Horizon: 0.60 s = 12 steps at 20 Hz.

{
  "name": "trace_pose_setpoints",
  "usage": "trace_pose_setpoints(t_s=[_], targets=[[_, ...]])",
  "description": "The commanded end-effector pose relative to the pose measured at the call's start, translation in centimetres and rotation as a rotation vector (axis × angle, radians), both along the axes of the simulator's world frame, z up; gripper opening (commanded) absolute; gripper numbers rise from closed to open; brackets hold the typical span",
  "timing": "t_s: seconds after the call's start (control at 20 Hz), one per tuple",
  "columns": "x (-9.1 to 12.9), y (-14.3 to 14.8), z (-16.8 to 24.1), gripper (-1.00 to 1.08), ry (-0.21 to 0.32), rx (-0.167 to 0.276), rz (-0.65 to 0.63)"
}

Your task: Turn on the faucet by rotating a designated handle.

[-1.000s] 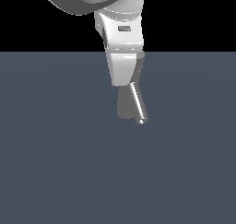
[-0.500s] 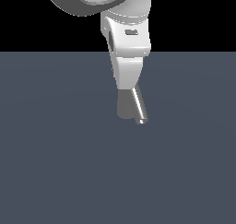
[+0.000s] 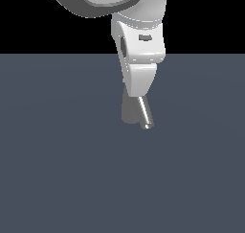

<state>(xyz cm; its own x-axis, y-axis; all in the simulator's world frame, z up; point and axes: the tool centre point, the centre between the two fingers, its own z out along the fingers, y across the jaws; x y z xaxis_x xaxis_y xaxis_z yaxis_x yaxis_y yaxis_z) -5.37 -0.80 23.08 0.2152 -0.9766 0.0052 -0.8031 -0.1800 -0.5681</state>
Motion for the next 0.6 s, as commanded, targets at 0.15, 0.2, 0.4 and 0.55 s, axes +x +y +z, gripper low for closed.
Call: trace_pose_setpoints(t_s=[0.15,0.2,0.4,0.55], targets=[[-0.8,-1.6,-0.8,-1.0,0.01,-0.001,-0.02],[-0.9,-1.7,-0.9,-1.0,0.01,-0.001,-0.02],[-0.5,-1.4,-0.5,-1.0,0.002,0.0,-0.004],[-0.4,-2.9,-0.7,-1.0,0.003,0.0,-0.007]])
